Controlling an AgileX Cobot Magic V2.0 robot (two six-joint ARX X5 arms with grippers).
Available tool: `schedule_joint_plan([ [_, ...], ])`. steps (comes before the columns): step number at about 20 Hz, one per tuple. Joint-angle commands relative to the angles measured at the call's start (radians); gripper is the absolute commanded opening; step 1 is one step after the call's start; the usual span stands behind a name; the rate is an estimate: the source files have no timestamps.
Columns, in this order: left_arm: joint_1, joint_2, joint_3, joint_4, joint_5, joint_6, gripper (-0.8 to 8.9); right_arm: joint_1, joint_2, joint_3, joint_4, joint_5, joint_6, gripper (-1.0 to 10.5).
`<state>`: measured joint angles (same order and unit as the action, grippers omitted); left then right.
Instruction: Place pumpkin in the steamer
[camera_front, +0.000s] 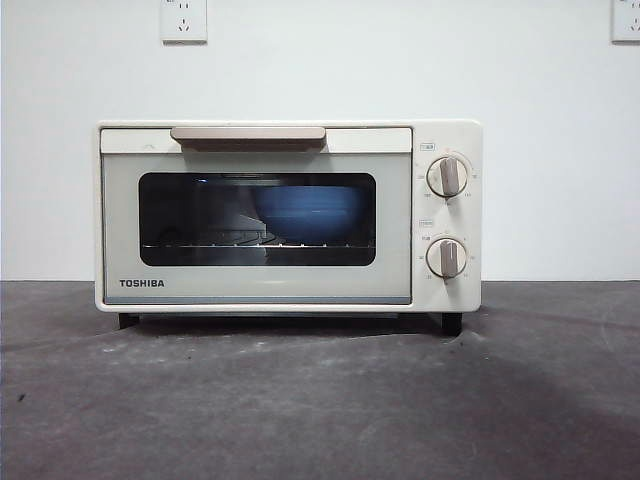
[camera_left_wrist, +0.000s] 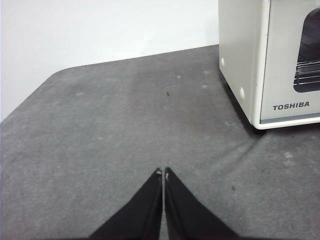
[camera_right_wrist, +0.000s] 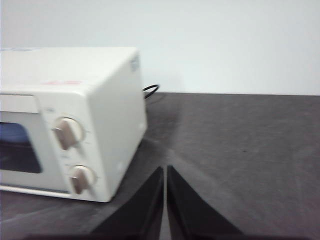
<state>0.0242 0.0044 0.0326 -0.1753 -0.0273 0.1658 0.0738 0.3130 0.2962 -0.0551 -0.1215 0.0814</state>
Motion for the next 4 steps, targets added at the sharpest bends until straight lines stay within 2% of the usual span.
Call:
schedule_joint_plan([
  [1,0.002,-0.001,-0.021,0.016,-0.003,-0.002,0.15,-0.032,-0.309,-0.286,-0.101,0.122,0.023,0.1],
  [4,0.002,-0.001,-0.021,0.016,-0.003,-0.002,0.15,-0.032,-0.309,-0.286,-0.102,0.122,0.023,0.1],
])
